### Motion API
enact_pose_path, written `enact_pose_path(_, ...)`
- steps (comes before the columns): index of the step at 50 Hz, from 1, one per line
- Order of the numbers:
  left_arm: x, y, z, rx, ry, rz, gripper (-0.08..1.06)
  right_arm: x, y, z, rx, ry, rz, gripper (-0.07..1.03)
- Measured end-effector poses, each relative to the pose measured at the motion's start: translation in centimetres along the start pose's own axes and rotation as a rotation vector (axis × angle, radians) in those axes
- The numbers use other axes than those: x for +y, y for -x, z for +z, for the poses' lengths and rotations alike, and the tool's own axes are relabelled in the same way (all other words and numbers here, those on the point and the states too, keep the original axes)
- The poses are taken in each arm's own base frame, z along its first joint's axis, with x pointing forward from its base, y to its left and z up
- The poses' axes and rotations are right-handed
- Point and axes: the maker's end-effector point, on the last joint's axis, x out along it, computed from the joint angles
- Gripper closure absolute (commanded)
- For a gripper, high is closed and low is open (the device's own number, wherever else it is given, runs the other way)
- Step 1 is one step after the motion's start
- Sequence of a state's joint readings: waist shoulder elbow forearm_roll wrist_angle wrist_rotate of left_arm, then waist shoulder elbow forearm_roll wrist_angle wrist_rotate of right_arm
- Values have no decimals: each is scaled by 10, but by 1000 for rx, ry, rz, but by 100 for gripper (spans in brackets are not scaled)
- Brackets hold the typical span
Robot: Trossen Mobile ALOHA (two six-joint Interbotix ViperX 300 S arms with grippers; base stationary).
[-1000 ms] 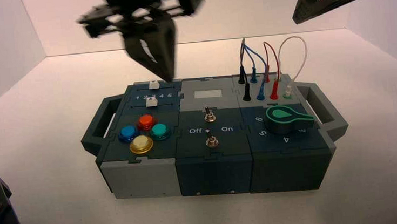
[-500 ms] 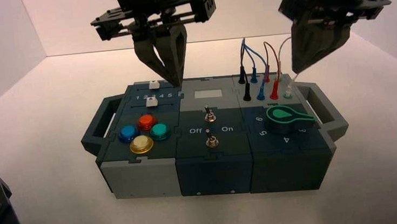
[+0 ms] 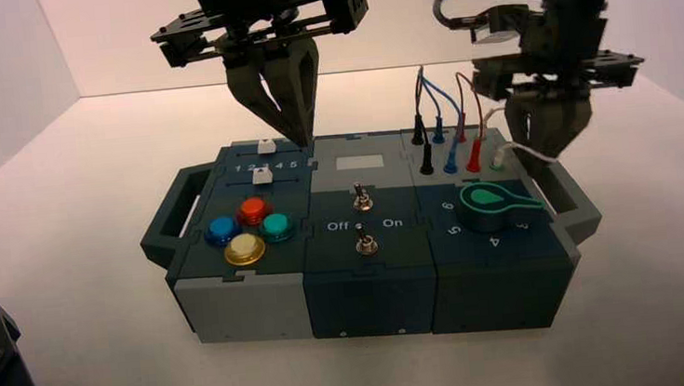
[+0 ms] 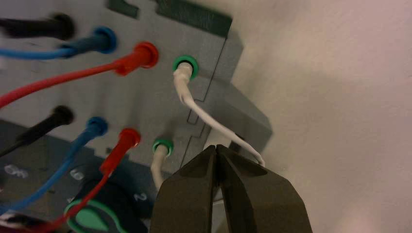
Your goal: Flip the top switch on with the left gripper.
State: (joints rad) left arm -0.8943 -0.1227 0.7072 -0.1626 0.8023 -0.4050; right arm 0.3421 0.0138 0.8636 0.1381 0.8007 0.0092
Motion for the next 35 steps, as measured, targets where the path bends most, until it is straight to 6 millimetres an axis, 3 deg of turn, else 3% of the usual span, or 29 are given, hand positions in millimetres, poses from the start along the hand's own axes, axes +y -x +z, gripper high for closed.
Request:
enact_pose_path(19, 0, -1, 0, 0, -2, 0, 101, 1, -2, 2, 18, -10, 7, 99)
enact_pose_path(35, -10, -36, -11, 92, -44, 42, 101, 1, -1, 1, 12, -8, 6, 99)
